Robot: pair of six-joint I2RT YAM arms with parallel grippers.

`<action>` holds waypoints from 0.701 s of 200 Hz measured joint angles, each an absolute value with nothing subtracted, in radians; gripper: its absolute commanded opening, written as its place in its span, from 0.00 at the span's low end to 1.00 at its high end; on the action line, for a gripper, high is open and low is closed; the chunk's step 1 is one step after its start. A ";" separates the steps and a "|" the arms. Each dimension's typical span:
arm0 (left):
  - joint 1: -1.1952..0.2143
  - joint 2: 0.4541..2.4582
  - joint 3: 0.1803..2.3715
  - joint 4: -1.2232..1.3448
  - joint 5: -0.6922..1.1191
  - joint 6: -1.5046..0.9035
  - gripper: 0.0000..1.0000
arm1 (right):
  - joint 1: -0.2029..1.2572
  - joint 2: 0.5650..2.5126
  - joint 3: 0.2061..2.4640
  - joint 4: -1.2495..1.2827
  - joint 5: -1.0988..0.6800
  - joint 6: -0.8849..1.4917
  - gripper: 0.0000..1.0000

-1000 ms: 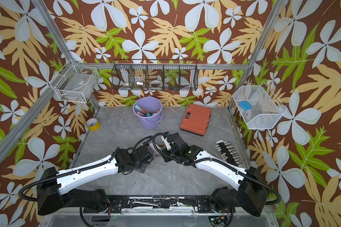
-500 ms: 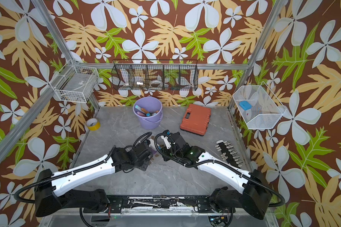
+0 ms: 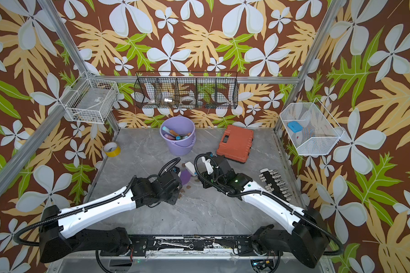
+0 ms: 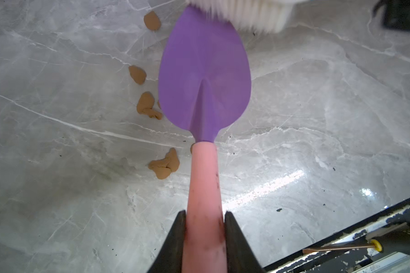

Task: Brush the soil off the hand trowel and place it into the bucket
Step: Brush off the soil from the hand trowel.

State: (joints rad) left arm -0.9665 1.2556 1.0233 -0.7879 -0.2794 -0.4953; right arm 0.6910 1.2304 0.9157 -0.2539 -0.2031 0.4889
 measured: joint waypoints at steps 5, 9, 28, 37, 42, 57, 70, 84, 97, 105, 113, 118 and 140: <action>-0.957 1.251 1.019 -0.780 -0.274 -0.495 0.00 | 0.688 1.211 0.916 -0.251 -0.200 0.489 0.00; -0.945 1.246 1.013 -0.772 -0.265 -0.495 0.00 | 0.687 1.194 0.915 -0.248 -0.193 0.490 0.00; -0.863 1.197 0.962 -0.701 -0.168 -0.495 0.00 | 0.687 1.108 0.876 -0.204 -0.143 0.501 0.00; -0.797 1.154 0.916 -0.636 -0.087 -0.500 0.00 | 0.686 1.064 0.847 -0.185 -0.118 0.525 0.00; -0.748 1.120 0.874 -0.578 -0.012 -0.513 0.00 | 0.686 1.038 0.827 -0.171 -0.098 0.530 0.00; -0.608 1.036 0.736 -0.381 0.211 -0.595 0.00 | 0.684 0.960 0.773 -0.144 -0.043 0.572 0.00; -0.499 0.982 0.577 -0.125 0.421 -0.732 0.00 | 0.682 0.892 0.729 -0.109 -0.004 0.603 0.00; -0.430 0.972 0.430 0.151 0.595 -0.916 0.00 | 0.682 0.819 0.675 -0.058 0.020 0.644 0.00; -0.387 0.999 0.313 0.429 0.713 -1.109 0.00 | 0.682 0.774 0.632 -0.002 0.009 0.683 0.00; -0.374 1.025 0.263 0.582 0.757 -1.217 0.00 | 0.682 0.765 0.617 0.026 -0.012 0.706 0.00; -0.370 1.058 0.221 0.736 0.792 -1.318 0.00 | 0.682 0.768 0.609 0.056 -0.042 0.724 0.00; -0.369 1.079 0.200 0.836 0.812 -1.384 0.00 | 0.682 0.774 0.607 0.070 -0.062 0.739 0.00; -0.367 1.134 0.155 1.129 0.855 -1.557 0.00 | 0.682 0.804 0.588 0.139 -0.148 0.796 0.00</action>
